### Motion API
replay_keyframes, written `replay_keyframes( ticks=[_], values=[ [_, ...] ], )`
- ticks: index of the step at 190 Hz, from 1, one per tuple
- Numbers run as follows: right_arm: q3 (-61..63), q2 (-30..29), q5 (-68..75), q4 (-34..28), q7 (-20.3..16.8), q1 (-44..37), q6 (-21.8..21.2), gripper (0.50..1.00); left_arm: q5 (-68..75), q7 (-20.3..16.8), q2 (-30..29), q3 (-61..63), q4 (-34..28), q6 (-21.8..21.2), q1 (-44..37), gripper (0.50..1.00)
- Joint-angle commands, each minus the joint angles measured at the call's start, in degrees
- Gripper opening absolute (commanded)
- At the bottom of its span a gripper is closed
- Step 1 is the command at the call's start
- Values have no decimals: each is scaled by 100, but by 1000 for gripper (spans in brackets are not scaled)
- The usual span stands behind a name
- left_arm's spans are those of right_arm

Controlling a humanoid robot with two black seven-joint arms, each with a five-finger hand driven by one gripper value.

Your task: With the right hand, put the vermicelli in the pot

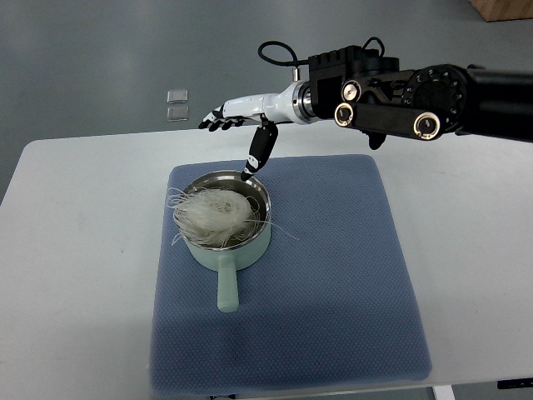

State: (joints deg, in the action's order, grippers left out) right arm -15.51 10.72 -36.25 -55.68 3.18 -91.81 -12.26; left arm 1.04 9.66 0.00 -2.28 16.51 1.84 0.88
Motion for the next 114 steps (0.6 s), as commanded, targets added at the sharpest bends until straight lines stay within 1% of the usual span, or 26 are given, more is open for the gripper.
replay_keyframes(
  ticks=[1,14,27,29,46,54,65,69,83,90,105,114],
  values=[
    [663,395,39,-13,33,207,-57,928,1,1,0,-1,2,0,0,1000],
    [1217,650,48,-13,42,603,-49,928,1,1,0,8,2,0,0,1000],
    [2121,949,48,-4,42,1174,-75,928,1,1,0,17,2,0,0,1000],
    [2122,949,48,-4,42,1175,-75,928,1,1,0,17,2,0,0,1000],
    [3475,1090,101,5,42,2079,-101,930,1,1,0,8,2,0,0,1000],
    [3907,1107,136,31,42,2387,-101,928,1,1,0,8,2,0,0,1000],
    [4749,1055,259,75,42,2984,-66,928,1,1,0,-1,19,0,0,1000],
    [4882,1037,285,84,42,3064,-49,928,1,1,0,-1,28,0,0,1000],
    [5744,914,602,189,51,3671,110,928,1,1,0,-1,46,0,0,1000],
    [6147,791,856,312,60,3969,259,928,1,1,0,-1,46,0,0,1000],
    [6701,431,1365,602,69,4277,496,928,1,1,0,-1,54,0,0,1000],
    [6956,220,1665,813,77,4391,532,928,1,1,0,-1,54,0,0,1000]
  ],
)
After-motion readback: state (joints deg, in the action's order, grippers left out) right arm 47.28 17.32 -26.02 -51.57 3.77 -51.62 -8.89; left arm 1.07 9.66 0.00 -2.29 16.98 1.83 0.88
